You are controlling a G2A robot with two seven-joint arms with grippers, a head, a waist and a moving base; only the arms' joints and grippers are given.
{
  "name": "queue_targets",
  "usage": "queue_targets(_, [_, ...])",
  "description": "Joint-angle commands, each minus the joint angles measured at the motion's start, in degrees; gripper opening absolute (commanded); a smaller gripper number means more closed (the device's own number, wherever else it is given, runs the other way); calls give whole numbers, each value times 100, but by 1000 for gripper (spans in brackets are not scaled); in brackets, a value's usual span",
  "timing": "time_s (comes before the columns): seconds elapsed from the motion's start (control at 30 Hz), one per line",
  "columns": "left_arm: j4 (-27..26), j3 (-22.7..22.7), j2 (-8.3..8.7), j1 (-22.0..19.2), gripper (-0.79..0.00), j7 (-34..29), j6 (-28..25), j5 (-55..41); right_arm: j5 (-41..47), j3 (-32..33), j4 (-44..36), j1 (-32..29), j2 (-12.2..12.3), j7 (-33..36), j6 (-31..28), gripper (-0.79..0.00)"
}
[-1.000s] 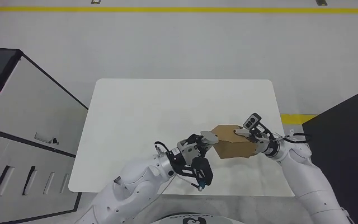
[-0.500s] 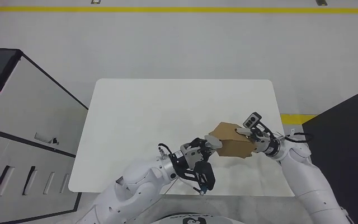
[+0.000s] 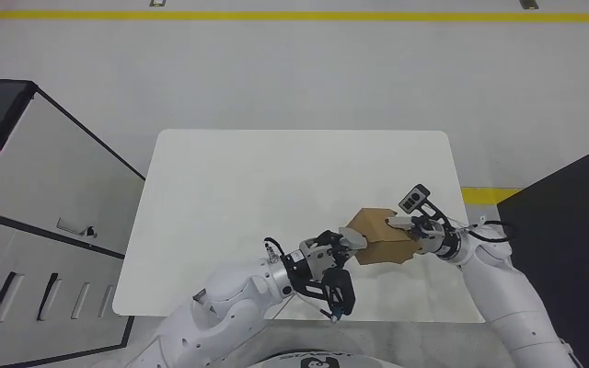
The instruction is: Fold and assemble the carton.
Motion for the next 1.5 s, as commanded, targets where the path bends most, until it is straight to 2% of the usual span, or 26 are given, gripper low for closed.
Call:
queue_targets(0.0, [12,-2,0,-1,-785,-9,17,-13,4,22,-3,-1,-1,15,-100,-785])
queue_targets(0.33, [53,-44,-9,27,-785,-138,135,-152,12,45,-7,-2,-5,-67,-167,-785])
queue_targets(0.53, [81,-41,-12,7,-785,-155,148,-181,-283,175,-272,-37,14,-107,-639,-785])
queue_targets(1.0, [102,21,8,-65,-785,24,-85,-119,-575,320,-417,-5,33,123,-1251,-785])
queue_targets(1.47, [130,145,8,-151,-785,124,-166,-89,-589,244,-506,1,57,164,-1277,-785])
